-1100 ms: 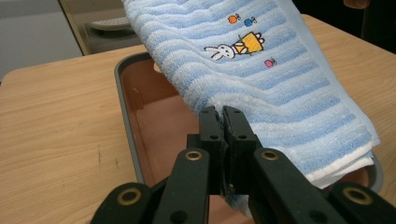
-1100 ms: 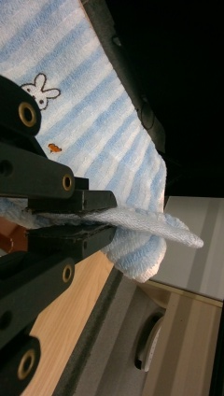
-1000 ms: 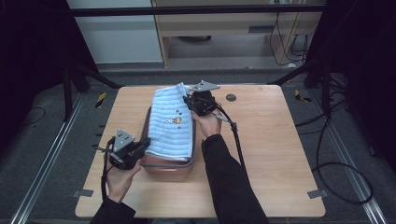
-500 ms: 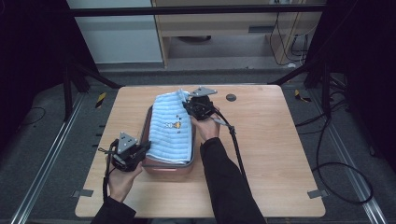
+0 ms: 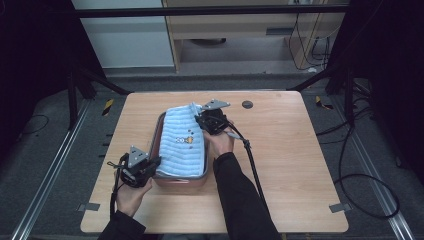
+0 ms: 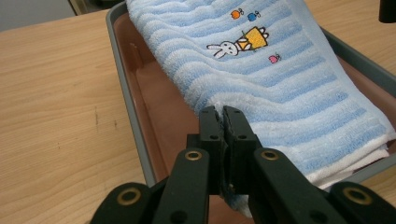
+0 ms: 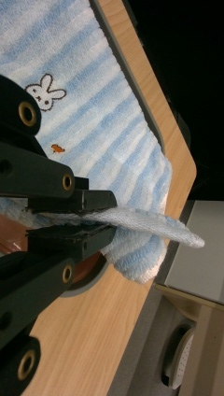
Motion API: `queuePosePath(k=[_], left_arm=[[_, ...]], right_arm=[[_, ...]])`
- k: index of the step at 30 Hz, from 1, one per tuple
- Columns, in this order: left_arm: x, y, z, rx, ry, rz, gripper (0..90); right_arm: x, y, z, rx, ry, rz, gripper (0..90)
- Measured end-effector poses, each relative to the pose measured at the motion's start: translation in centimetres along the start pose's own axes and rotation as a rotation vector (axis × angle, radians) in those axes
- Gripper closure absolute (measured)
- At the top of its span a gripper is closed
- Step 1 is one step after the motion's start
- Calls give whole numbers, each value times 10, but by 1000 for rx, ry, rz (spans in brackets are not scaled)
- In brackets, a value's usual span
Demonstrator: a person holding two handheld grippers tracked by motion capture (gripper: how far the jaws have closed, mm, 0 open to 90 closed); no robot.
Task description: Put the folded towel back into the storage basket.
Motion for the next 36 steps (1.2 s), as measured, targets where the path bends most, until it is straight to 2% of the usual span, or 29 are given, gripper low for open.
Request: queuePosePath(k=[10, 14, 16, 19, 22, 27, 32, 33, 34, 36], left_arm=[[-5, -1, -7, -4, -39, 4, 865], [-6, -3, -8, 9, -49, 8, 851], [-5, -5, -8, 21, -44, 7, 825], [-2, -7, -5, 27, -31, 16, 822], [-1, -9, -4, 38, -22, 19, 739], [-1, -9, -2, 38, -5, 13, 700], [8, -7, 7, 47, 65, -23, 625], [8, -7, 7, 47, 65, -23, 624], [12, -6, 10, 43, 84, -36, 617], [13, -5, 11, 40, 94, -39, 608]], right_arm=[[-7, 2, -16, 1, -50, 0, 817], [-8, 1, -19, -5, -61, -2, 783], [-10, 1, -22, 9, -90, -6, 727], [-8, 1, -22, 12, -84, -15, 693], [1, 3, -18, 13, -53, -26, 680], [13, 5, -13, 13, -23, -29, 670], [41, 8, -6, 11, 43, -36, 564], [41, 8, -6, 11, 43, -36, 564], [52, 11, -5, 7, 60, -43, 518], [57, 13, -5, 8, 70, -52, 483]])
Point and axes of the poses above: each handheld gripper's, and its own axes: x roughly backward along the jaws, z roughly out of its top, y roughly to its right, the point moved 6 cm from there along -x, roughly forward along the jaws, and after that the axes turned 2 degrees about -y, right-handed, at the moved point
